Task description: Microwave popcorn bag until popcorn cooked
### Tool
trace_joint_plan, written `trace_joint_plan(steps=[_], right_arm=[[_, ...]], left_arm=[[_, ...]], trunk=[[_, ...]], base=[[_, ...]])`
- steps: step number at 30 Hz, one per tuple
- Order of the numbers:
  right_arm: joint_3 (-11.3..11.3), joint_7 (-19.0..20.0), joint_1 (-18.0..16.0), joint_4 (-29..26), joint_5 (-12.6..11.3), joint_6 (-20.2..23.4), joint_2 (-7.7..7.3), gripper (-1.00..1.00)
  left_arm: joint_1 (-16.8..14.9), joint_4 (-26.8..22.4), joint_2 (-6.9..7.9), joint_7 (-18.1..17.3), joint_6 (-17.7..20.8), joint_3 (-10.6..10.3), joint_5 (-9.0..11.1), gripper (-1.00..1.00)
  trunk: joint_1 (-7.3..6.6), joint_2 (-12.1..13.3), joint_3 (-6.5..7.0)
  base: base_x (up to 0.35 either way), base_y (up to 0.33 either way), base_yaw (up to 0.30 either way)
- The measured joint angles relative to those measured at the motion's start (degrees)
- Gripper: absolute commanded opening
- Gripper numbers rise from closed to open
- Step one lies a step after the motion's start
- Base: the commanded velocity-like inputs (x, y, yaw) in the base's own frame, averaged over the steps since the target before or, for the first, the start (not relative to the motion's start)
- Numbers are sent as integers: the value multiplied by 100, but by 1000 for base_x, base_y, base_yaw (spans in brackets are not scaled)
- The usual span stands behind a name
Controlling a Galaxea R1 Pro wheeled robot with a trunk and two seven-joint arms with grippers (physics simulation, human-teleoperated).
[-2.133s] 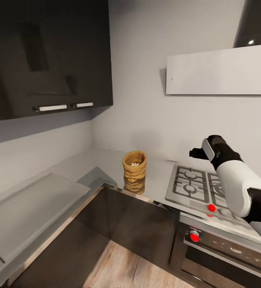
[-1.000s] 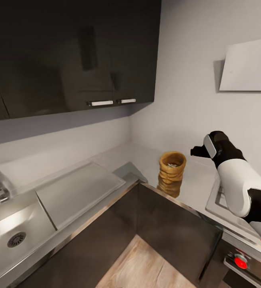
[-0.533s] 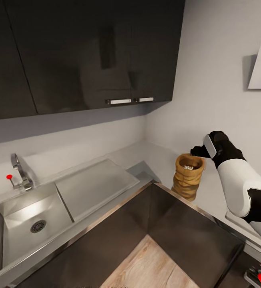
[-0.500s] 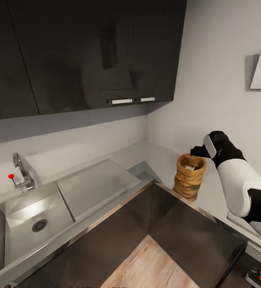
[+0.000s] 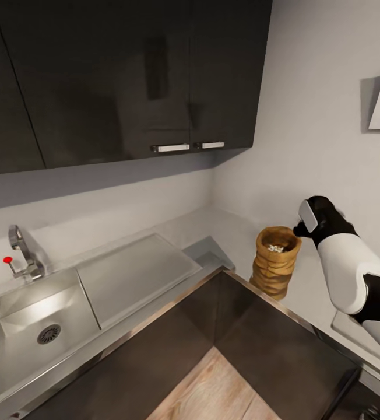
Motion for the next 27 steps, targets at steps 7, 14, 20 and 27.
trace_joint_plan(steps=[7,14,20,27], right_arm=[[-316,-405,0,52,-21,-16,200,100],[-359,-421,0,55,-27,-14,296,100],[-372,-417,0,36,-31,-18,299,100],[-566,-417,1,32,-23,-17,299,100]], left_arm=[[-1,1,0,0,0,0,2,100],[0,0,0,0,0,0,1,100],[0,1,0,0,0,0,3,100],[1,0,0,0,0,0,0,100]], trunk=[[0,0,0],[-2,-1,0],[0,0,0],[0,0,0]], base=[[4,-3,0],[148,0,0],[45,0,0],[122,0,0]])
